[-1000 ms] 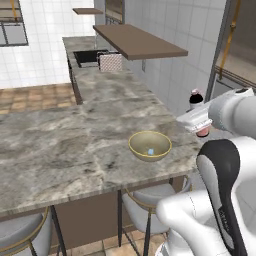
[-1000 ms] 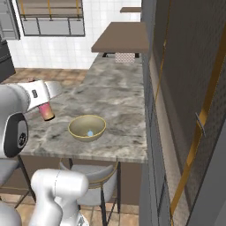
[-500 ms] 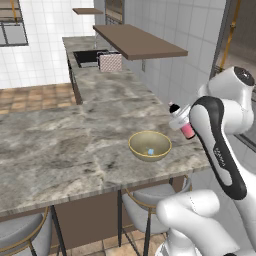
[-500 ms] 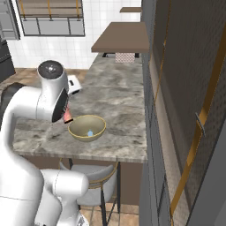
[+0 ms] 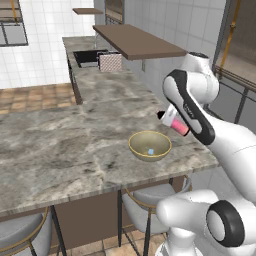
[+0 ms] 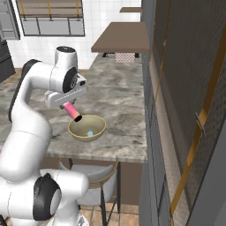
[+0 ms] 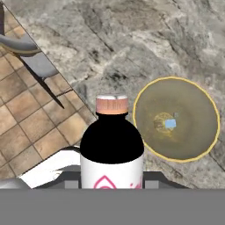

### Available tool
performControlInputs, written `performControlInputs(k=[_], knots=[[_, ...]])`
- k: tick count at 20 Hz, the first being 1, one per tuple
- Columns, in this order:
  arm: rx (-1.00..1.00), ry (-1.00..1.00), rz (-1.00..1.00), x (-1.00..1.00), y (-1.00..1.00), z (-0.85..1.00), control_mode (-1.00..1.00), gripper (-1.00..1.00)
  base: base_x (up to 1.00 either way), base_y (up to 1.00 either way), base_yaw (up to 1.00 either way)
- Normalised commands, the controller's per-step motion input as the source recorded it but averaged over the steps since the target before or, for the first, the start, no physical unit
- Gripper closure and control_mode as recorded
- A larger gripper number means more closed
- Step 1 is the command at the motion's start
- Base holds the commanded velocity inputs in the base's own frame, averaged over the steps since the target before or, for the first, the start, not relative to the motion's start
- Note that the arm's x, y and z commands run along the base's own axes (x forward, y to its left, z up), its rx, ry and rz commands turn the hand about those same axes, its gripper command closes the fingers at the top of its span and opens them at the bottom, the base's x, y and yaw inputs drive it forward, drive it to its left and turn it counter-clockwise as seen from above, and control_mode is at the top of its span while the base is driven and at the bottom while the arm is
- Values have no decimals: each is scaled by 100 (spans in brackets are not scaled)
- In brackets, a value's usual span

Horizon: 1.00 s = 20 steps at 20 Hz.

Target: Open the fridge, grab two sodas, and place both sodas inside the bowl with ice on the dining counter.

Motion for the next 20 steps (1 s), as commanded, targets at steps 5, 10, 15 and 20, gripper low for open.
performControlInputs(k=[5, 10, 15, 20], knots=[[-8, 2, 3, 2, 0, -39, -100, 100, 0, 0, 0], [-3, -2, 0, 0, 0, -41, -100, 100, 0, 0, 0], [-4, 0, 1, 7, 0, -48, -100, 100, 0, 0, 0], [-1, 0, 8, 41, 0, -40, -100, 100, 0, 0, 0]])
